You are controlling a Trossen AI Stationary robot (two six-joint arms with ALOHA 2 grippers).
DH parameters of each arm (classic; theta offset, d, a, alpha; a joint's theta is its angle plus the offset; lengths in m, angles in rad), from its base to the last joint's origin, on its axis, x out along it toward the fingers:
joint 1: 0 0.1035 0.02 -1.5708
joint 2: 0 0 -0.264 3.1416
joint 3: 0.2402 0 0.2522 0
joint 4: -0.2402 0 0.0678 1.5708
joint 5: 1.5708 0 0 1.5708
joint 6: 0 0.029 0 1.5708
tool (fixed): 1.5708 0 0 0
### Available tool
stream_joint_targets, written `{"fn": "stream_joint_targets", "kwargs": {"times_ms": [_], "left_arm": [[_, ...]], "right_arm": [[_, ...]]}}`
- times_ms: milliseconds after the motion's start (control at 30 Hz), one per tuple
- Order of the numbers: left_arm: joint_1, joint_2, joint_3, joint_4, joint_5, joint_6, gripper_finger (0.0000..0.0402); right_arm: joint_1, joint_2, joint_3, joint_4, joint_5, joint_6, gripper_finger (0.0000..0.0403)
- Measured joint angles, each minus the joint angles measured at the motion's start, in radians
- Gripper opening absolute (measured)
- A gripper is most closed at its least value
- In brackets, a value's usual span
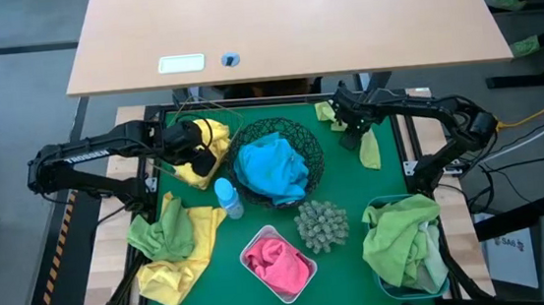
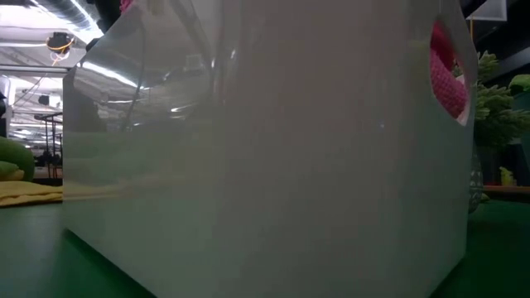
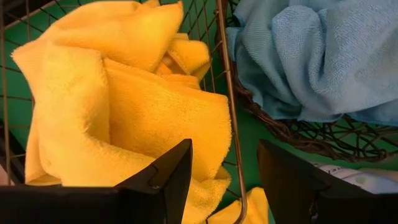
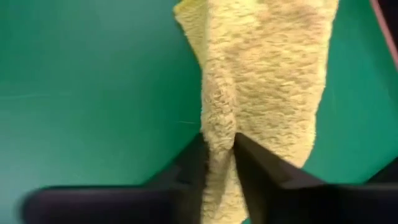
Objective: Sort microfiber towel by color & place in baskets
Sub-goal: Put the green microfiber cloth into the blue bin
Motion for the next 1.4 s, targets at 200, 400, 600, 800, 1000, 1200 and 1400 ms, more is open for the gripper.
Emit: {"fn": "stream_joint_targets", "kwargs": {"times_ms": [200,400,600,800,1000,1200,1400], "left_arm": [[0.0,0.0,0.0,0.017,-0.023,0.0,0.0174],[0.0,0.0,0.0,0.035,-0.023,0.0,0.0174],[0.0,0.0,0.0,0.035,-0.028,0.0,0.0174],[-0.014,0.0,0.0,0.035,-0.082,0.0,0.0174],[-0.041,0.0,0.0,0.035,-0.083,0.0,0.0174],[-0.065,0.0,0.0,0.034,-0.096,0.0,0.0174],[-0.078,0.0,0.0,0.034,-0.102,0.0,0.0174]], "right_arm": [[0.0,0.0,0.0,0.001,0.071,-0.001,0.0015],[0.0,0.0,0.032,-0.051,0.005,-0.001,0.0006],[0.033,-0.002,0.193,-0.224,-0.09,0.005,0.0004],[0.128,-0.043,0.424,-0.379,-0.09,0.011,0.0003],[0.219,-0.105,0.689,-0.496,-0.089,0.124,0.0002],[0.342,-0.175,0.907,-0.569,-0.12,0.264,0.0002],[0.513,-0.251,1.04,-0.585,-0.135,0.406,0.0001]]}}
